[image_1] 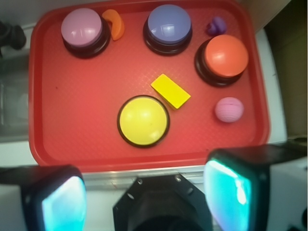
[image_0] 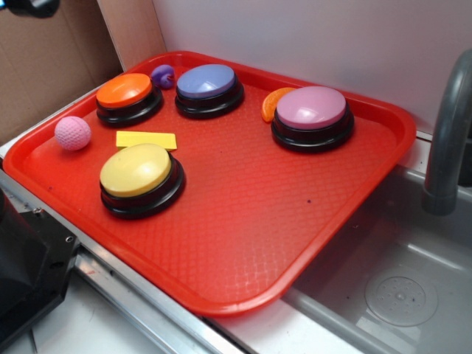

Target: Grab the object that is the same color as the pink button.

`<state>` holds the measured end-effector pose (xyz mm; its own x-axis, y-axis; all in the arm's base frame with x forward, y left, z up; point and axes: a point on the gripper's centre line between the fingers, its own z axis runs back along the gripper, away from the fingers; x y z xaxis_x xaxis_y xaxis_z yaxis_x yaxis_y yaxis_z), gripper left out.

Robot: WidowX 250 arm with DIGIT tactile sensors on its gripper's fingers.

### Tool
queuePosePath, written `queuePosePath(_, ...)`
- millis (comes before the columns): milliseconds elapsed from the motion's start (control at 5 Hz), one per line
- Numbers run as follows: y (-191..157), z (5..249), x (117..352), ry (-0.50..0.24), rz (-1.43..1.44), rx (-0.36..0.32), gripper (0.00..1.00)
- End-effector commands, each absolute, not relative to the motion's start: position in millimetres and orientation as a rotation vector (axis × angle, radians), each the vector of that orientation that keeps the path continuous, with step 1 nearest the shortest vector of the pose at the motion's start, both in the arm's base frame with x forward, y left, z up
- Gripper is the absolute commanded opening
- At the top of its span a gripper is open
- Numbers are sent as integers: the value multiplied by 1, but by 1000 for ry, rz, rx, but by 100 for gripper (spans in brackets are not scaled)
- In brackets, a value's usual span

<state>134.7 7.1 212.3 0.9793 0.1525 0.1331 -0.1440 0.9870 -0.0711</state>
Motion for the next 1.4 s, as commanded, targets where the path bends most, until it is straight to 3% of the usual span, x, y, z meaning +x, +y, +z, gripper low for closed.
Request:
queuePosePath(0,64,179,152,-141,413,-19,100)
queuePosePath(200,98,152,154,-144,569,37,100)
queuePosePath(800,136,74,158,-163,750,111,100)
queuePosePath(1200,138,41,165,-164,731,4,100)
